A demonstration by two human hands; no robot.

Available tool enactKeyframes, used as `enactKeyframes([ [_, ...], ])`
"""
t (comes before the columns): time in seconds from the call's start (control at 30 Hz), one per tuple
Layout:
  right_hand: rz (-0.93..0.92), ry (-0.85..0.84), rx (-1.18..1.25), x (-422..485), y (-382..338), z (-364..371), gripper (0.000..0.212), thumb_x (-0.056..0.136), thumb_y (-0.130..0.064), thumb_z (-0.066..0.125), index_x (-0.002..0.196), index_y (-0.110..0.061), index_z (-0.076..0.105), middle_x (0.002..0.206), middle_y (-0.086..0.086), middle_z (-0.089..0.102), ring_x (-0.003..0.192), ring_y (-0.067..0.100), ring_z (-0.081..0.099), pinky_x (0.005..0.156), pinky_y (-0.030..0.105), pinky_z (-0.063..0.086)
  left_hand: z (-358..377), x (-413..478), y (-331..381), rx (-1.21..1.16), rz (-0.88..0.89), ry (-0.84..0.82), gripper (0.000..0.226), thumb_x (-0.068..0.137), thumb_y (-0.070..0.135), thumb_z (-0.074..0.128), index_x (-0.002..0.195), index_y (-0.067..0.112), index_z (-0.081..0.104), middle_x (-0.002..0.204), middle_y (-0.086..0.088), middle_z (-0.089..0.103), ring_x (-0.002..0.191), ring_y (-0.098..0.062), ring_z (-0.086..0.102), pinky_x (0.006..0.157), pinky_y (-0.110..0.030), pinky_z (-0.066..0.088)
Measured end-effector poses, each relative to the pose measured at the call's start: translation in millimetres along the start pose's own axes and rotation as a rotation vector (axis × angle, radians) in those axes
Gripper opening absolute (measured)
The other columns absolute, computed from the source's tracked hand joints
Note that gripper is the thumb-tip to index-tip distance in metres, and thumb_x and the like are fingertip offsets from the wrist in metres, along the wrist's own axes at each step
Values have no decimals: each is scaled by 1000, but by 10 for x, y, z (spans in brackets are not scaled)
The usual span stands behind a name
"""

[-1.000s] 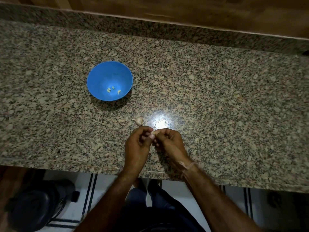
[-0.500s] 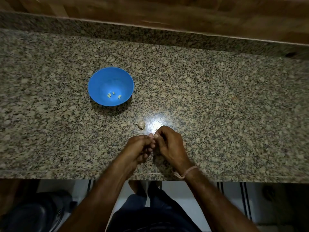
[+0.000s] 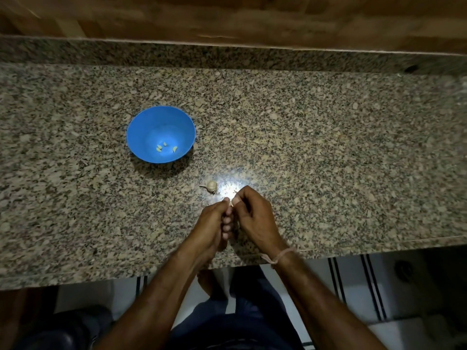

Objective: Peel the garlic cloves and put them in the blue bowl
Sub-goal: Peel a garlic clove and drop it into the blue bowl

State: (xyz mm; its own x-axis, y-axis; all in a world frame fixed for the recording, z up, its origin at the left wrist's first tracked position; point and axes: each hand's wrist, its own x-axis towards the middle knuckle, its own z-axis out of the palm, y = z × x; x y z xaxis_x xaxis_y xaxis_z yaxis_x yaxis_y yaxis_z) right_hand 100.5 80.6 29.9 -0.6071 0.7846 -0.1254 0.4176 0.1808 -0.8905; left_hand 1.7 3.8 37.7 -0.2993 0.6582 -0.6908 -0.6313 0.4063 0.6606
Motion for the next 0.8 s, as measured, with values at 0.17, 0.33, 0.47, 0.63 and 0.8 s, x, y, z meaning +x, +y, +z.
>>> enactKeyframes([
  [0.17, 147, 22, 78, -39, -1, -15, 18, 104, -16, 60, 87, -8, 61, 75, -2, 63, 66, 4, 53, 60, 19, 42, -35, 2, -92, 613, 394, 236, 41, 108, 38, 50, 75, 16, 59, 61, 3, 58, 56, -14, 51, 54, -31, 41],
  [0.33, 500, -45, 393, 31, -58, 14, 18, 103, -15, 58, 86, -12, 64, 82, 9, 63, 79, 20, 59, 74, 38, 48, -53, 88, -125, 655, 565, 333, 13, 100, 22, 65, 90, 22, 73, 77, 8, 72, 73, -5, 68, 64, -27, 55],
  [0.47, 460, -83, 400, 102, -83, -40, 18, 104, -12, 54, 89, -6, 62, 79, 8, 64, 74, 15, 60, 67, 30, 49, 8, 89, -75, 402, 431, 341, 7, 95, 13, 72, 95, 17, 79, 80, 3, 77, 75, -8, 73, 66, -22, 58],
  [0.63, 224, -94, 212, 125, -114, -114, 17, 106, -5, 53, 90, -2, 57, 69, -7, 57, 56, -7, 55, 54, 8, 40, 42, 191, -38, 32, 142, 292, 27, 99, 29, 70, 87, 6, 77, 68, -9, 67, 58, -16, 55, 60, -30, 44],
  [0.8, 595, -128, 546, 313, -35, -129, 25, 101, -5, 52, 78, -11, 57, 61, 3, 53, 56, 16, 46, 48, 24, 37, 138, 205, -15, 184, 306, 348, 4, 96, 10, 71, 97, 13, 75, 79, -9, 76, 71, -17, 67, 65, -33, 56],
])
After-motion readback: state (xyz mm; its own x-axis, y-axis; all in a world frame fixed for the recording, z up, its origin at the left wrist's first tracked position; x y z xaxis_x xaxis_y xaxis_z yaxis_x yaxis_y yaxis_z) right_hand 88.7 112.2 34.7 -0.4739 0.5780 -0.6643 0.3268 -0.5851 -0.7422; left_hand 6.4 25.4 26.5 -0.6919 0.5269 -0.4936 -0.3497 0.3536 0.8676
